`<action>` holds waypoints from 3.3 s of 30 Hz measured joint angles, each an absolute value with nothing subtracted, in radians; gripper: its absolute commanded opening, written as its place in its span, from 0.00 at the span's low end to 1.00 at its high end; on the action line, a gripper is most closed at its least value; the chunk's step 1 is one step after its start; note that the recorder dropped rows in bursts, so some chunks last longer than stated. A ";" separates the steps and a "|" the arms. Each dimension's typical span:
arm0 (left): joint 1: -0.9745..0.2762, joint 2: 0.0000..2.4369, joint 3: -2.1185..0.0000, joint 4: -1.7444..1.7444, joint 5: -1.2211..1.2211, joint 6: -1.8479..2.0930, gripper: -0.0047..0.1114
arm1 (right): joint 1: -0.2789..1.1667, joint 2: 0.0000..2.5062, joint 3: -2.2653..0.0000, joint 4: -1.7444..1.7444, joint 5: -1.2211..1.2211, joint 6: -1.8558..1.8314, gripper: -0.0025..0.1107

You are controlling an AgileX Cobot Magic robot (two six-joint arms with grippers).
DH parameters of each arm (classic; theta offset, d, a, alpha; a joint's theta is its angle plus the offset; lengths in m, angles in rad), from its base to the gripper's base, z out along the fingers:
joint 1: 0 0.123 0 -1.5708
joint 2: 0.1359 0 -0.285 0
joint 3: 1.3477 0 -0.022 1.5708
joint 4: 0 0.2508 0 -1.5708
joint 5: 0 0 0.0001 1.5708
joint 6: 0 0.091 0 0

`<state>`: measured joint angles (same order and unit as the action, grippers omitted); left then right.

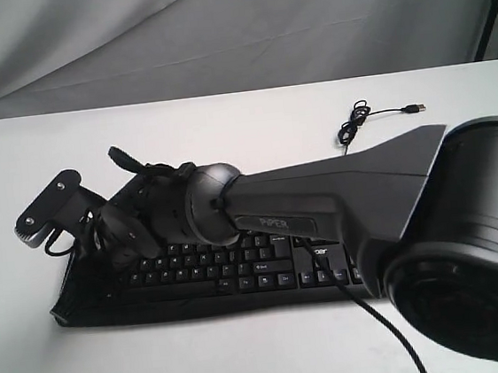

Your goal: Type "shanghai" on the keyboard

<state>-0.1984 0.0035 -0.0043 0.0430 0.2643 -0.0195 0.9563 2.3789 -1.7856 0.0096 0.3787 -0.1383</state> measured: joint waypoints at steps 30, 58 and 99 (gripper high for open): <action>-0.198 0.003 -0.004 0.043 0.264 -0.020 0.04 | 0.924 2.083 -1.393 -0.168 0.333 0.046 0.02; -0.198 0.003 -0.004 0.043 0.264 -0.020 0.04 | 0.871 2.103 -1.226 -0.166 0.104 0.108 0.02; -0.198 0.003 -0.004 0.043 0.264 -0.020 0.04 | 0.888 2.195 -1.392 -0.160 0.144 0.078 0.02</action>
<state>-0.1984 0.0035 -0.0043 0.0430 0.2643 -0.0195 0.8875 2.1954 -1.3918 -0.1597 0.1441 0.0777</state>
